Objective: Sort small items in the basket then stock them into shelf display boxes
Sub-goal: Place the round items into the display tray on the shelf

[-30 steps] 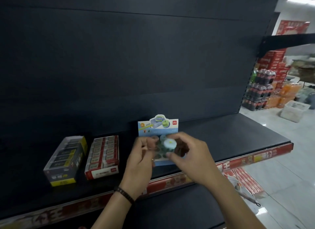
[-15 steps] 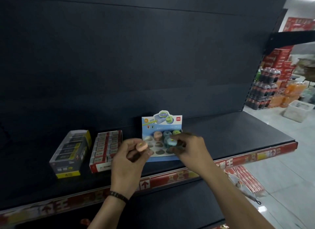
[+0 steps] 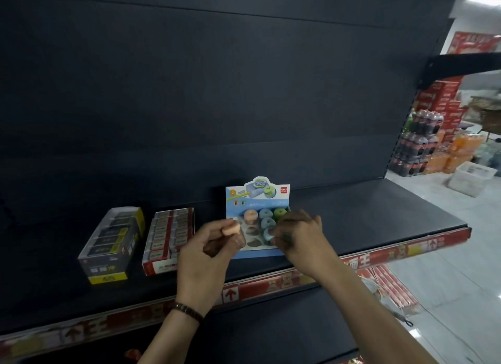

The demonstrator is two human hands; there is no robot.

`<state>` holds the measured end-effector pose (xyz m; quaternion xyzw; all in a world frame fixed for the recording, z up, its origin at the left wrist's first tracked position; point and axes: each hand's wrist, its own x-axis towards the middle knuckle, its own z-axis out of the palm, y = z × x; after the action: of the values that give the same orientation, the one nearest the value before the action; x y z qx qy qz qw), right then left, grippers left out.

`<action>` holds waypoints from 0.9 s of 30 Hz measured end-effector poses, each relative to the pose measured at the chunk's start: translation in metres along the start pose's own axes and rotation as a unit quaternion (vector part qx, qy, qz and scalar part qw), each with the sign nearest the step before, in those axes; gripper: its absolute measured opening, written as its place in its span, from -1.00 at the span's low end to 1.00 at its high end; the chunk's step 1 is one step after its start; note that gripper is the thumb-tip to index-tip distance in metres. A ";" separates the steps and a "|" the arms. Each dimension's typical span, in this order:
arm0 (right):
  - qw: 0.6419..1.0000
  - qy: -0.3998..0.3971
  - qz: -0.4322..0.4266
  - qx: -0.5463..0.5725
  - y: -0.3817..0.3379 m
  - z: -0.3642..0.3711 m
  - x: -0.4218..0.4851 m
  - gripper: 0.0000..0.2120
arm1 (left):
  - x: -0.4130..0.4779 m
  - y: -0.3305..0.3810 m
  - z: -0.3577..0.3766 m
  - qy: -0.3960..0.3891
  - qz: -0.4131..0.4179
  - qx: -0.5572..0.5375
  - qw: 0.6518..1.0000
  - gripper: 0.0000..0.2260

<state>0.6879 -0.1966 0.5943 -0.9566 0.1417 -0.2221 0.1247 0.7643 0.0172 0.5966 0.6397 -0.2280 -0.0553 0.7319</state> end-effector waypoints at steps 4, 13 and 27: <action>0.996 -0.039 -0.035 -0.076 0.000 -0.012 0.001 -0.74 | 0.003 -0.001 -0.001 -0.013 -0.003 -0.008 1.000 -0.72; 0.972 0.082 -0.070 0.211 -0.041 -0.040 -0.011 -0.72 | 0.006 -0.001 0.002 -0.048 0.051 0.010 0.997 -0.61; 0.972 0.081 -0.110 0.191 -0.042 -0.028 0.003 -0.80 | 0.011 -0.006 0.012 -0.047 0.153 0.095 0.982 -0.60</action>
<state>0.6866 -0.1637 0.6326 -0.9036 0.0004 -0.3342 0.2681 0.7703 0.0008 0.5949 0.6607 -0.3617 0.0494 0.6559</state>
